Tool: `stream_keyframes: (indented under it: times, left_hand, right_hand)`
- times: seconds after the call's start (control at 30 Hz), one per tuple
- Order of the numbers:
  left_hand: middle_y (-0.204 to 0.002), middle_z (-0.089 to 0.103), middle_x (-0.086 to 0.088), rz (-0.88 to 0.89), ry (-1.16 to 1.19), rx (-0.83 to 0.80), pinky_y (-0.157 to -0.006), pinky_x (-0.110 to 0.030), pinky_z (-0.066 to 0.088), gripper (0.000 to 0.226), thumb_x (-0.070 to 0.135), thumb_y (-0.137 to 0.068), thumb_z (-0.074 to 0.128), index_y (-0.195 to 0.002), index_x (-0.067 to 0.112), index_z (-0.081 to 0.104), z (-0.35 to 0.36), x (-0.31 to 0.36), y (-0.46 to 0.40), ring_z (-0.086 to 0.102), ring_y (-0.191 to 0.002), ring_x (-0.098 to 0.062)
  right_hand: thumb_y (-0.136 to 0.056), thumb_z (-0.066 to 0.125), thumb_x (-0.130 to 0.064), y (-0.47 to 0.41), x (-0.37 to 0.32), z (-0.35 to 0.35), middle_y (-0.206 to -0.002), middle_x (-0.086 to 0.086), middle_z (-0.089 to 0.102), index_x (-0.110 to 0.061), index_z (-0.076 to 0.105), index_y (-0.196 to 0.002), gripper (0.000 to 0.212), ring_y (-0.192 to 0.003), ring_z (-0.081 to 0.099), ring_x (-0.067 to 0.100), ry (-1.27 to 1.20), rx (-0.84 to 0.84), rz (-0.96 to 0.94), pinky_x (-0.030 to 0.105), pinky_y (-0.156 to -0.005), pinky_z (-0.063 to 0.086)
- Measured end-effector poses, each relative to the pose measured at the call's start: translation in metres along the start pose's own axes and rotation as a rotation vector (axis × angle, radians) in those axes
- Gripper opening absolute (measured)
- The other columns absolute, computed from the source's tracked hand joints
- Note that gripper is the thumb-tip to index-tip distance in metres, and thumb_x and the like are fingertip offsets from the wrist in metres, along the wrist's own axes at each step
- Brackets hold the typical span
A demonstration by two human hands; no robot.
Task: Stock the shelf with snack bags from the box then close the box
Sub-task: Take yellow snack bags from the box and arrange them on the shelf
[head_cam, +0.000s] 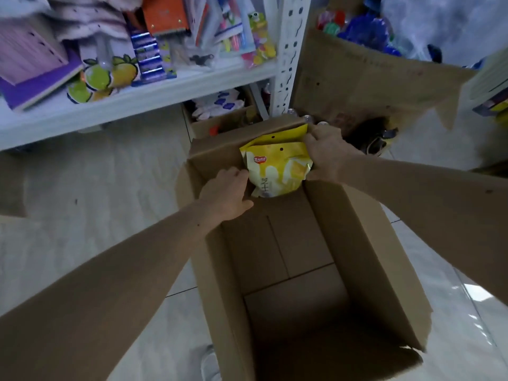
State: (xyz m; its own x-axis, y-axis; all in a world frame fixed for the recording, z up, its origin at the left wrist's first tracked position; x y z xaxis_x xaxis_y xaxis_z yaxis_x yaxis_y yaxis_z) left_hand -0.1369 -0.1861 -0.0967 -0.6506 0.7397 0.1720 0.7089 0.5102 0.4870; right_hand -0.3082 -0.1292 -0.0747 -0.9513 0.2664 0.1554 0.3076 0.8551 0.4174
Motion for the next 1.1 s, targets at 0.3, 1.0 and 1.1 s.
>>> stream_keyframes:
  times: [0.3,1.0,1.1]
  left_hand:
    - [-0.127,0.047,-0.009,-0.058,-0.118,0.011,-0.09,-0.043,0.045,0.058,0.043,-0.087,0.063,-0.132,0.014,0.042,0.029,-0.017,-0.047,0.047,-0.119,-0.029]
    - [-0.127,0.059,-0.006,-0.18,0.435,0.08,-0.096,-0.042,0.049,0.058,0.046,-0.084,0.068,-0.129,0.013,0.051,0.017,-0.045,-0.08,0.056,-0.117,-0.023]
    - [-0.123,0.063,-0.004,-0.247,0.721,0.145,-0.097,-0.039,0.049,0.053,0.041,-0.083,0.071,-0.126,0.015,0.055,0.023,-0.047,-0.083,0.059,-0.113,-0.02]
  right_hand:
    - [-0.074,0.081,-0.019,-0.025,-0.008,0.04,-0.129,0.019,0.042,-0.005,0.033,-0.128,0.074,-0.118,0.049,0.039,-0.371,-0.013,0.154,0.046,-0.092,0.047]
    - [-0.089,0.064,-0.026,0.02,-0.022,0.095,-0.104,0.008,0.058,-0.013,0.058,-0.109,0.025,-0.099,0.061,0.028,-0.015,-0.404,-0.179,0.033,-0.072,0.05]
    - [-0.09,0.064,-0.027,0.02,-0.022,0.096,-0.1,0.006,0.054,-0.014,0.057,-0.113,0.027,-0.1,0.06,0.027,-0.028,-0.394,-0.168,0.033,-0.072,0.049]
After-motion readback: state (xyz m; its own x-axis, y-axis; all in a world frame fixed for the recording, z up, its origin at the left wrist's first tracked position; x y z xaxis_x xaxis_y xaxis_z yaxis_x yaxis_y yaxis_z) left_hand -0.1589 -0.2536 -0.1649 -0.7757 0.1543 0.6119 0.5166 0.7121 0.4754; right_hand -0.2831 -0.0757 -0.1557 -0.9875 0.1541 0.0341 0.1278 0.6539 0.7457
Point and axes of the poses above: each hand's wrist, its own y-axis away from the middle knuckle, its own z-axis out of the palm, x = y × z, the point moved 9 cm from there along -y, towards the middle knuckle
